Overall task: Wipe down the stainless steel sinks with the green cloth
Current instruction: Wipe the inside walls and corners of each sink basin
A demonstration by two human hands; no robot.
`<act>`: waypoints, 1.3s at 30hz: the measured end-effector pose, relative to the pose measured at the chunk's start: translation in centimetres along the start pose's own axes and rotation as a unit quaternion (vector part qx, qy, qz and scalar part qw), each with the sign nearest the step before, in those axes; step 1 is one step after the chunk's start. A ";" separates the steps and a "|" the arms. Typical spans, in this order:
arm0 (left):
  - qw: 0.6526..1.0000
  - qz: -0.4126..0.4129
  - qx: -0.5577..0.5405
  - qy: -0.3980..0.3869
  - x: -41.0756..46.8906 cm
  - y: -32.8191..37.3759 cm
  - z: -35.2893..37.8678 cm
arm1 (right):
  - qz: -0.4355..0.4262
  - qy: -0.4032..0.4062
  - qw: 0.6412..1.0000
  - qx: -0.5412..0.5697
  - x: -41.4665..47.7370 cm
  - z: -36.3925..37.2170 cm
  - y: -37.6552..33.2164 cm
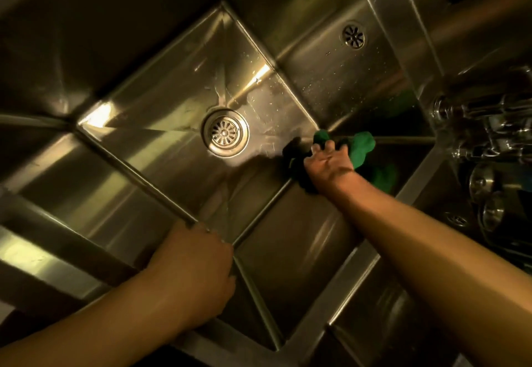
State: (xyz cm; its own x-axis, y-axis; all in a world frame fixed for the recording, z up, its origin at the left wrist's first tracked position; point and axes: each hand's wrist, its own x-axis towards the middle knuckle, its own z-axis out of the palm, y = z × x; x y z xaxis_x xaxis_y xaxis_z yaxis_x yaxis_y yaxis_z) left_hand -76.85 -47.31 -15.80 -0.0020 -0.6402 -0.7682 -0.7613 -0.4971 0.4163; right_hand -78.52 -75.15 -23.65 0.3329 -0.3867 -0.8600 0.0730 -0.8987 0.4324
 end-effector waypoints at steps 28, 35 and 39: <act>0.838 0.076 0.207 0.499 3.6 -17.2 -19.9 | -0.068 0.438 0.864 -0.237 5.1 -21.1 4.7; 0.846 0.085 0.240 0.468 4.9 -20.2 -17.5 | -0.135 0.365 0.917 -0.090 11.0 -17.2 3.6; 0.845 0.076 0.229 0.477 4.5 -19.9 -17.5 | -0.117 0.355 0.910 -0.178 11.0 -13.5 3.5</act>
State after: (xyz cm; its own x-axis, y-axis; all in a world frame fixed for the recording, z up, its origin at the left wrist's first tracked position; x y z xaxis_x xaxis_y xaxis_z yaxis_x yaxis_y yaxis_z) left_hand -50.35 -50.52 -19.05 0.2353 -0.9657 0.1102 -0.9707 -0.2279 0.0761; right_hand -61.89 -79.76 -27.98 0.7832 0.1508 -0.6033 0.4780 -0.7665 0.4289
